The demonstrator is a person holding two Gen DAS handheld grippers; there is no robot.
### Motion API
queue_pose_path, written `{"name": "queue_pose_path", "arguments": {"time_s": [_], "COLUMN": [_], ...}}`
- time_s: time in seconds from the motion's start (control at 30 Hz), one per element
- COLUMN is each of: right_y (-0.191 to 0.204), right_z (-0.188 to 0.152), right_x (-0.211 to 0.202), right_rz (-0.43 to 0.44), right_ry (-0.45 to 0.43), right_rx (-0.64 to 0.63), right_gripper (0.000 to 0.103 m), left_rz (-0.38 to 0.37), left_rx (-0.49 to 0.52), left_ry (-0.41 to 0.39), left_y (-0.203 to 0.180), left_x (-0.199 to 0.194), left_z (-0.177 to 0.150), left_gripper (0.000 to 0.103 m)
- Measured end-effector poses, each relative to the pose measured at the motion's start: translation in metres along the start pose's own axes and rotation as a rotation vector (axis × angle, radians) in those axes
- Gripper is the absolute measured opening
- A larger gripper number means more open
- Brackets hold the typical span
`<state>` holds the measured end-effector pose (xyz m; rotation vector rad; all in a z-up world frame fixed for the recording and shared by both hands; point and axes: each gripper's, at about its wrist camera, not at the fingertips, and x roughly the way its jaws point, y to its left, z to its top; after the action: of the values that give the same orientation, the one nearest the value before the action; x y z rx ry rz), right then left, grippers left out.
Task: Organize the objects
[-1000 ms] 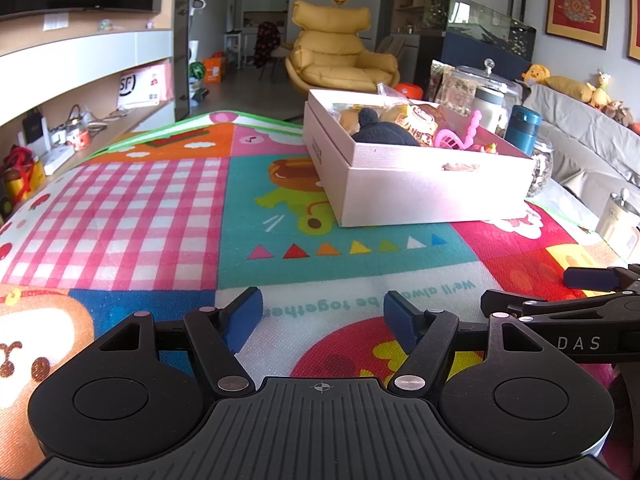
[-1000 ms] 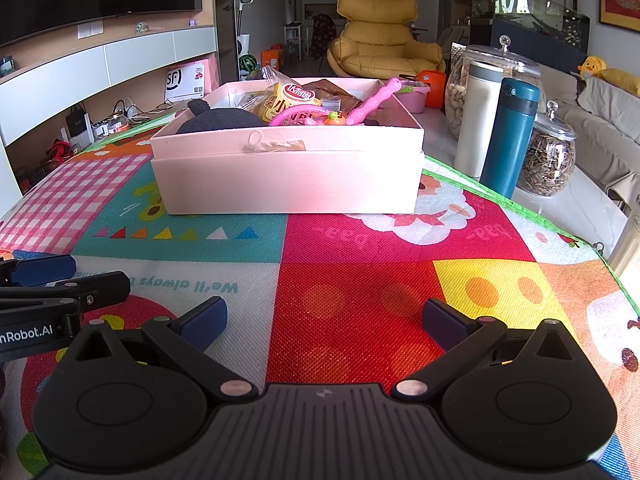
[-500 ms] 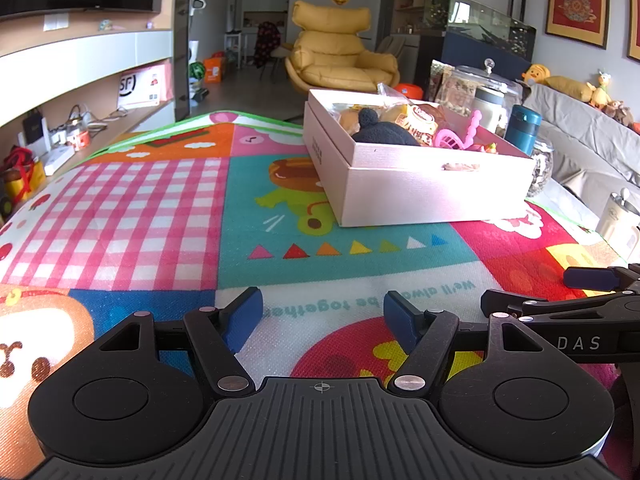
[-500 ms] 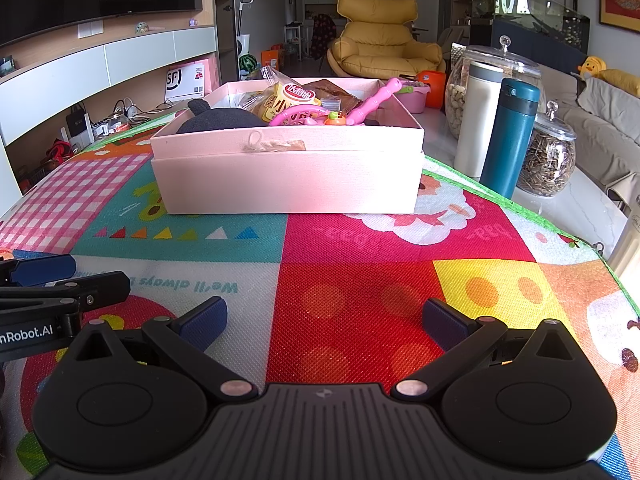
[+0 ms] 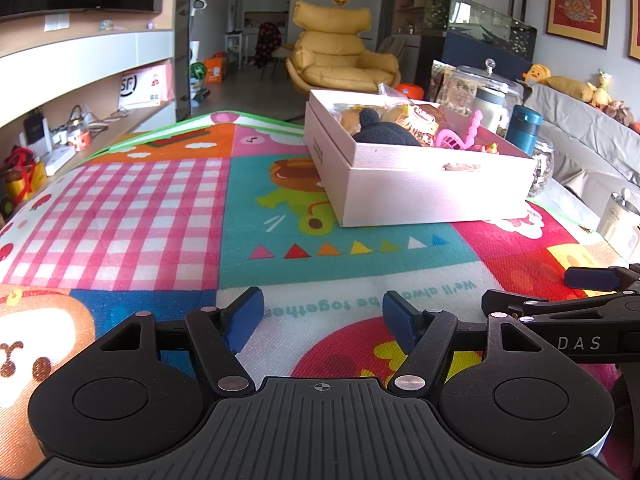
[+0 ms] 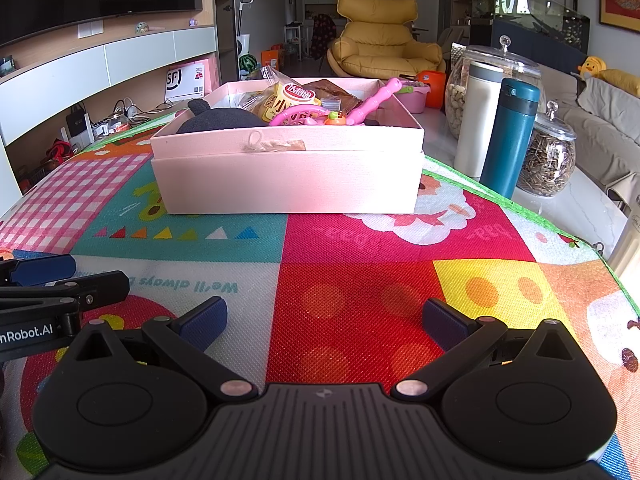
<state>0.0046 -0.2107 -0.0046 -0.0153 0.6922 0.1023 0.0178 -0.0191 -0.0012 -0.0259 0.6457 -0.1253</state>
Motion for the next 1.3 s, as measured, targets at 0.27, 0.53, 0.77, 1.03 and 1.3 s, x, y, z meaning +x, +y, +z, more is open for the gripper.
{"name": "queue_pose_path", "arguments": {"time_s": [0.27, 0.53, 0.77, 1.03, 1.3], "right_y": [-0.0001, -0.0001, -0.0002, -0.0003, -0.0001], "right_z": [0.0, 0.0001, 0.0, 0.0, 0.0], "right_x": [0.0, -0.0001, -0.0002, -0.0003, -0.0002], "right_rz": [0.0, 0.0, 0.0, 0.001, 0.0], "right_ry": [0.0, 0.0, 0.0, 0.0, 0.0], "right_rx": [0.0, 0.0, 0.0, 0.001, 0.0], "right_gripper": [0.103, 0.103, 0.103, 0.103, 0.103], "left_rz": [0.0, -0.001, -0.001, -0.001, -0.001], "left_rx": [0.0, 0.0, -0.001, -0.001, -0.002], "left_ry": [0.0, 0.0, 0.0, -0.001, -0.001], "left_y": [0.0004, 0.0004, 0.0005, 0.0006, 0.001], "left_x": [0.0001, 0.0, 0.0, 0.0, 0.0002], "left_z": [-0.0001, -0.0001, -0.0001, -0.0002, -0.0002], "left_gripper": [0.071, 0.071, 0.071, 0.07, 0.07]}}
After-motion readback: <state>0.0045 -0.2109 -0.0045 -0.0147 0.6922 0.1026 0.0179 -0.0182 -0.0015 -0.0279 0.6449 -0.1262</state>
